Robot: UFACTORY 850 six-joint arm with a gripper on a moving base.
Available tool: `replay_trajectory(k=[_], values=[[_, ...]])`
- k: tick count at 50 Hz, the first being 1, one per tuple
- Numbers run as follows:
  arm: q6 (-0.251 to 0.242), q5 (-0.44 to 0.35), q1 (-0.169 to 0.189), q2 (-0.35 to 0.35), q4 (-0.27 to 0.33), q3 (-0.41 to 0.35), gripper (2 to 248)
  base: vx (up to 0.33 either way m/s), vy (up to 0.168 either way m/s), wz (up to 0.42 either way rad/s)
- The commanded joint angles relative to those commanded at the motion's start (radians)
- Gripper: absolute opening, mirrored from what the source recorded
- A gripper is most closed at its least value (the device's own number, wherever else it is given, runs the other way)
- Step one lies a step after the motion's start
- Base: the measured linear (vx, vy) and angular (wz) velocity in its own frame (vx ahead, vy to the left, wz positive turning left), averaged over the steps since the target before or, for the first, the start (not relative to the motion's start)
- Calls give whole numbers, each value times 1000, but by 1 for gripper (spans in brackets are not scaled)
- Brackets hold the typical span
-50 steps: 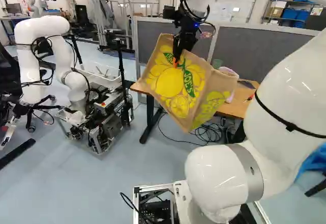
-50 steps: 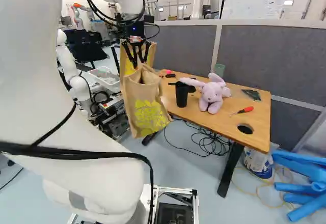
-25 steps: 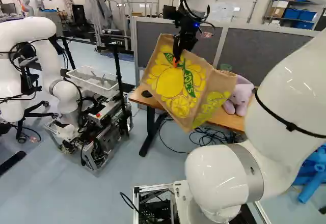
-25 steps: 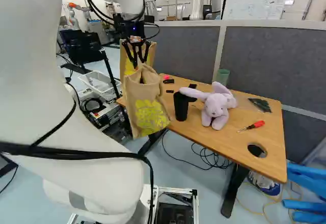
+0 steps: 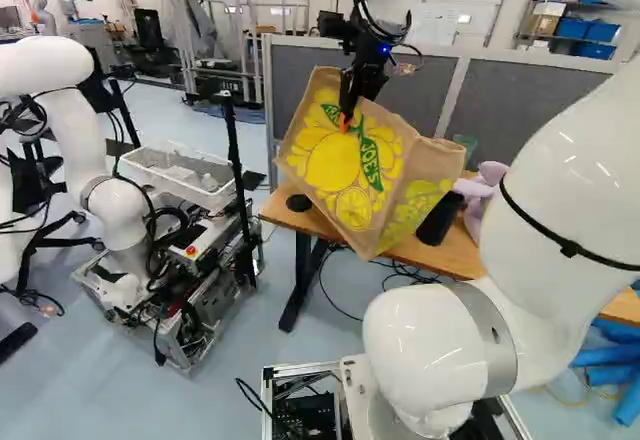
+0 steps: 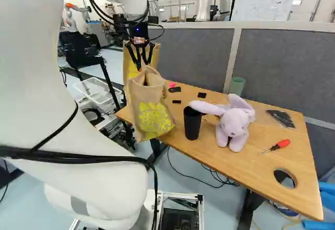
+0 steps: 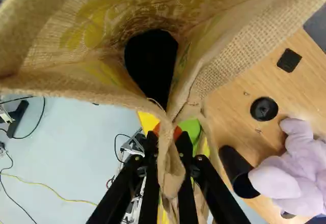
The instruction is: Pick up the bag on the ground and place it on the table
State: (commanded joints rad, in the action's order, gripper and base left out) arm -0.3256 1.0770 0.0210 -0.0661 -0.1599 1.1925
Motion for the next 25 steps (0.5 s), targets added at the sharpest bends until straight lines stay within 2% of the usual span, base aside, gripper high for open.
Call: replay_trajectory(k=[25], values=[[0, 0, 0, 0, 0, 0, 35, 10, 4, 1]])
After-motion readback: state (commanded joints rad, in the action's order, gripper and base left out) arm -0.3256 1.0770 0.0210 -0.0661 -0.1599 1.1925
